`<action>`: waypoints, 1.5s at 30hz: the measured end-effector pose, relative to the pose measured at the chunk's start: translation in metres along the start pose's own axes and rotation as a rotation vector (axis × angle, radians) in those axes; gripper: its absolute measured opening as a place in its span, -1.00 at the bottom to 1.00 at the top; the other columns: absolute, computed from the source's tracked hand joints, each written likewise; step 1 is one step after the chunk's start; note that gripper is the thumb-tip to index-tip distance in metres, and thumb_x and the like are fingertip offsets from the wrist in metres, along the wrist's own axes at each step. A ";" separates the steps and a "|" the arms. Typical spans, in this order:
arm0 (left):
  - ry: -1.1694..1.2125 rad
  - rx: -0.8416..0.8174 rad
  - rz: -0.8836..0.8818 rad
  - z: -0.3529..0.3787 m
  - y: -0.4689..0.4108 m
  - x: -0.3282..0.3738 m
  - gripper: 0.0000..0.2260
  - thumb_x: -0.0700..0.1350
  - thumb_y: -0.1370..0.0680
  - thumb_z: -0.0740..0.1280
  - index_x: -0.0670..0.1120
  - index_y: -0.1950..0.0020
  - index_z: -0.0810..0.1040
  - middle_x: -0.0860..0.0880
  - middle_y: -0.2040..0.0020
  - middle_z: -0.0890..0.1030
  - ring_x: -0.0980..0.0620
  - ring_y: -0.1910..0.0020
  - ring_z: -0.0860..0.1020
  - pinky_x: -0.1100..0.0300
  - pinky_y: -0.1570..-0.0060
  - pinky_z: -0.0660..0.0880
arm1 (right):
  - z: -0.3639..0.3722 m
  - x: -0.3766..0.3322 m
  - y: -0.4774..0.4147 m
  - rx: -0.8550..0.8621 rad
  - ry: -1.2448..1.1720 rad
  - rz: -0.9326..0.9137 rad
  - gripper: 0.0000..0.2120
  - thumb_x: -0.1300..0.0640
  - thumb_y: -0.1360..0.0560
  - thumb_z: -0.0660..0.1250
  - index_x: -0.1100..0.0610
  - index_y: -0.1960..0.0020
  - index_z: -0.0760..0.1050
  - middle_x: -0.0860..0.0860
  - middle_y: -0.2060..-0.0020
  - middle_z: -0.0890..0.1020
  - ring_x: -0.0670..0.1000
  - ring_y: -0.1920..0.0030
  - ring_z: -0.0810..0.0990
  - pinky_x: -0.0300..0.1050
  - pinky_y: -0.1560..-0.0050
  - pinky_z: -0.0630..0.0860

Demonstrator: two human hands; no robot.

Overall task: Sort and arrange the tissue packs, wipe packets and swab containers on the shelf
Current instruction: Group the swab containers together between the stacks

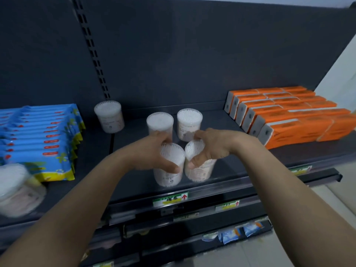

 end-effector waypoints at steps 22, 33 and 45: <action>0.018 0.311 -0.228 -0.055 -0.087 -0.041 -0.31 0.09 -0.37 0.48 -0.11 -0.41 0.34 -0.06 -0.37 0.42 -0.02 -0.30 0.41 0.19 -0.18 0.36 | -0.060 0.009 -0.092 0.274 -0.096 -0.117 -0.14 -0.20 -0.37 0.42 0.13 -0.50 0.15 0.06 -0.46 0.29 0.07 -0.42 0.30 -0.12 -0.29 0.30; 0.050 0.266 -0.188 -0.054 -0.069 -0.029 -0.29 0.07 -0.34 0.49 -0.09 -0.42 0.33 0.00 -0.36 0.42 0.06 -0.27 0.43 0.28 -0.10 0.34 | -0.064 0.010 -0.077 0.252 -0.143 -0.192 -0.13 -0.18 -0.30 0.46 0.06 -0.48 0.20 -0.03 -0.44 0.32 0.00 -0.40 0.33 -0.14 -0.31 0.33; 0.057 0.192 -0.212 -0.037 -0.048 -0.030 -0.31 0.07 -0.37 0.47 -0.05 -0.43 0.31 0.04 -0.35 0.41 0.08 -0.24 0.42 0.28 -0.09 0.33 | -0.044 0.007 -0.065 0.170 -0.067 -0.181 -0.20 -0.24 -0.24 0.44 -0.02 -0.40 0.30 -0.07 -0.33 0.41 0.00 -0.28 0.43 -0.03 -0.26 0.42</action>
Point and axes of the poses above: each hand's wrist, its own y-axis away from the middle knuckle, its own z-axis out of the palm, x = y × z, the point moved 7 cm from there along -y, towards the middle knuckle
